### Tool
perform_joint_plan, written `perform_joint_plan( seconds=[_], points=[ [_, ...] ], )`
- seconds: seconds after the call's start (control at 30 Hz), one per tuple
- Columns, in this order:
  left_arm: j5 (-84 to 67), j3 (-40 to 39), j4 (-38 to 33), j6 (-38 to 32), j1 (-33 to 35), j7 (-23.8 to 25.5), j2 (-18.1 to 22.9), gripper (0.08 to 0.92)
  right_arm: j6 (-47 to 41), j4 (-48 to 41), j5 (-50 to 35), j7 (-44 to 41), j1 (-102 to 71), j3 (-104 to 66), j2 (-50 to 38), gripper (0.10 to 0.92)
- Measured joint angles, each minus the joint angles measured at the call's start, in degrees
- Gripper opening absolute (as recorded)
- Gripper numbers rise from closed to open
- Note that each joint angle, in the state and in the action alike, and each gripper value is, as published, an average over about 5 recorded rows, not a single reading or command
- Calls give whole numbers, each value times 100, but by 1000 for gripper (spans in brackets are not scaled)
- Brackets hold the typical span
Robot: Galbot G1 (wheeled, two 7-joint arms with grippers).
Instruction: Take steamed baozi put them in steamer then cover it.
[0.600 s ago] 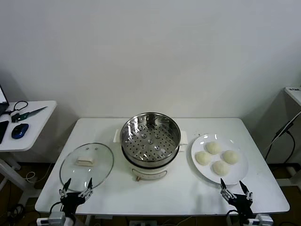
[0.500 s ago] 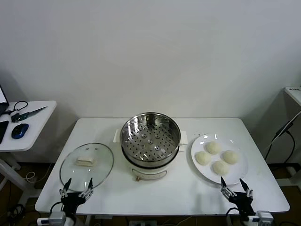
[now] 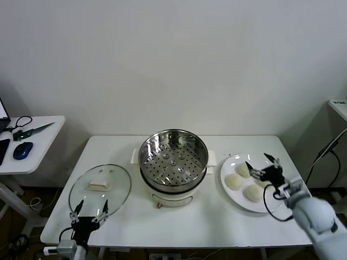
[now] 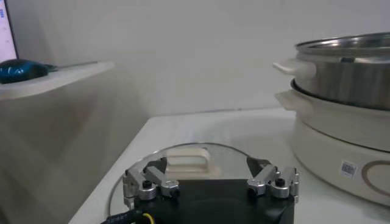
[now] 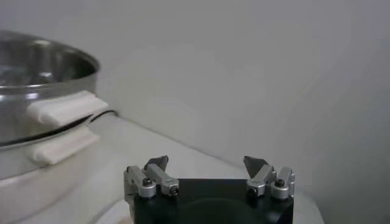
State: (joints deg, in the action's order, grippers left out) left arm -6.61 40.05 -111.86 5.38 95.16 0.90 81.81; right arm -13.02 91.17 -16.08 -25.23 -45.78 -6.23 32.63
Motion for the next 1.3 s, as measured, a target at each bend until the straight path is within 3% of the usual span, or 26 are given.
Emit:
perform_joint_plan(
  seconds=[0.27, 0.5, 0.8, 1.3],
  points=[
    [29, -49, 49, -85, -10, -7, 5, 823, 724, -1362, 612, -2162, 3047, 3035, -607, 823],
    [56, -88, 118, -115, -44, -9, 26, 823, 930, -2287, 631, -3198, 5084, 5322, -349, 823],
    [112, -80, 141, -133, -37, -9, 26, 823, 977, -3279, 584, -3696, 5902, 6487, 491, 823],
    [180, -63, 151, -130, -8, -6, 115, 823, 1139, -4856, 1071, -3829, 5558, 6462, 1860, 823]
  ],
)
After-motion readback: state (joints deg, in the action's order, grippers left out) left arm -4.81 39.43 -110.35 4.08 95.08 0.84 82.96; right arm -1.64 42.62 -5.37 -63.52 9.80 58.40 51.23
